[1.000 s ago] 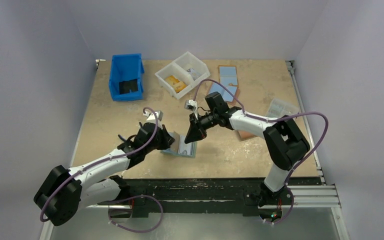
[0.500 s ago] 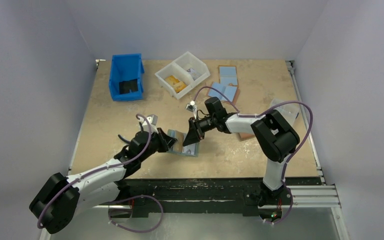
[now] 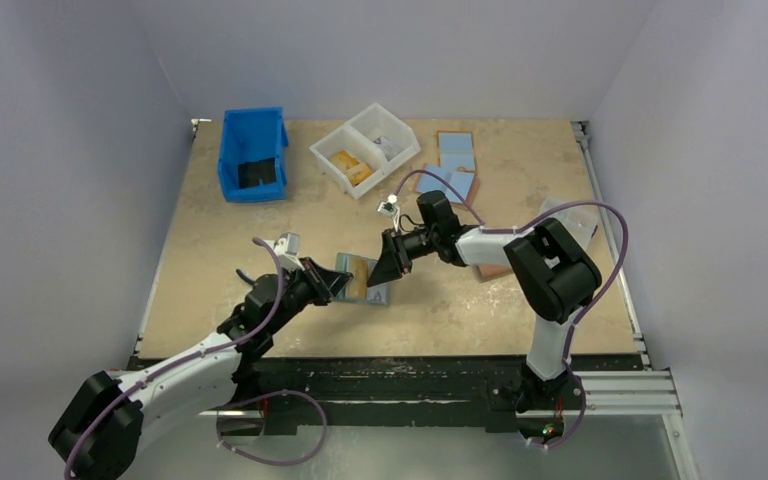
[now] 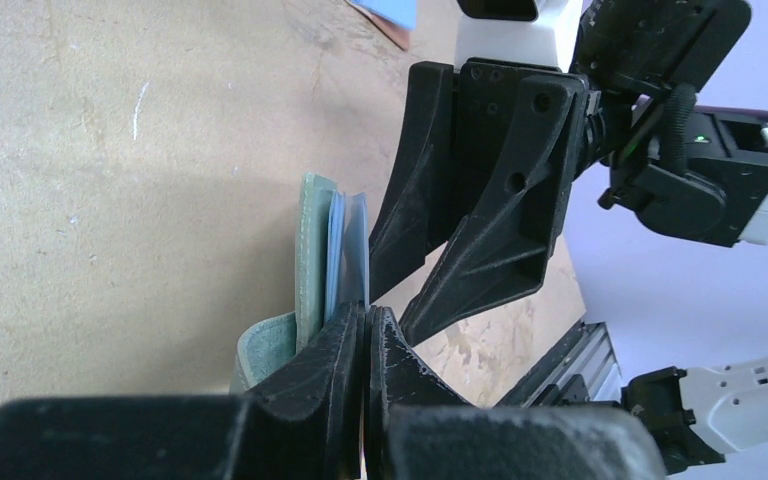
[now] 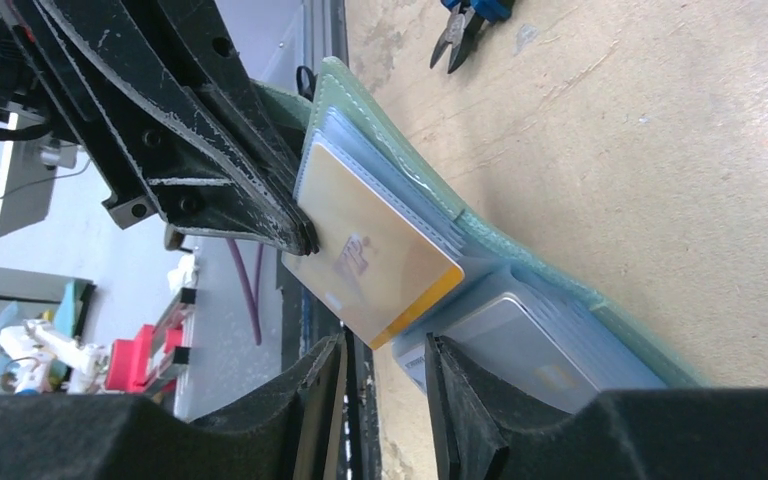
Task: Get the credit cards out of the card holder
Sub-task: Remove the credit card from the card holder.
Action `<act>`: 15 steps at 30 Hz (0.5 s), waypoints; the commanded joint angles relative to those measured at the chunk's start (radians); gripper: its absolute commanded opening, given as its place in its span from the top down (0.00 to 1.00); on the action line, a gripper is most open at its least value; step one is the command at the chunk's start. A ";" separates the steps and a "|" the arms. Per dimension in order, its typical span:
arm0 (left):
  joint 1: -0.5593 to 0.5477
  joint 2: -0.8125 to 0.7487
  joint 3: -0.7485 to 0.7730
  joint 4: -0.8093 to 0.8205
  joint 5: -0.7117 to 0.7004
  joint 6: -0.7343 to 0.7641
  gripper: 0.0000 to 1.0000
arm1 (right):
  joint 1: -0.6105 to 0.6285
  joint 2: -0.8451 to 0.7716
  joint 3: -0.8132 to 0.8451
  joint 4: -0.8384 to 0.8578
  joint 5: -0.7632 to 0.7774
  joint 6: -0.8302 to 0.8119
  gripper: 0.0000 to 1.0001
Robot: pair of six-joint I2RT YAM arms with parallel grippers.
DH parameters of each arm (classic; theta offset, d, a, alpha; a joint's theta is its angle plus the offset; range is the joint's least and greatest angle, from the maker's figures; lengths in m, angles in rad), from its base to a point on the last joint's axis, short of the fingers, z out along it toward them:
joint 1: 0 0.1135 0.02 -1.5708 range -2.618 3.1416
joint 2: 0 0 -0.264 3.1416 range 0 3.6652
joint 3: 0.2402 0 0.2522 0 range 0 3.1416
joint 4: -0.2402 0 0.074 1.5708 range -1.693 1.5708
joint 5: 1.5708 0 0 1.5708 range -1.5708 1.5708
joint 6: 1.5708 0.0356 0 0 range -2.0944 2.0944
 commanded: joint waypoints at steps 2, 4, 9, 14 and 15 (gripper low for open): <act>0.008 -0.056 -0.019 0.125 0.002 -0.063 1.00 | -0.012 -0.040 -0.020 0.140 -0.101 0.109 0.57; 0.008 -0.058 -0.021 0.145 0.007 -0.076 1.00 | -0.010 -0.048 -0.032 0.214 -0.129 0.162 0.57; 0.008 -0.034 -0.025 0.211 0.041 -0.110 1.00 | -0.011 -0.059 -0.048 0.290 -0.150 0.233 0.57; 0.008 -0.021 -0.023 0.255 0.052 -0.129 1.00 | -0.011 -0.068 -0.052 0.327 -0.160 0.272 0.57; 0.008 -0.022 -0.024 0.261 0.054 -0.133 1.00 | -0.011 -0.070 -0.053 0.328 -0.158 0.275 0.57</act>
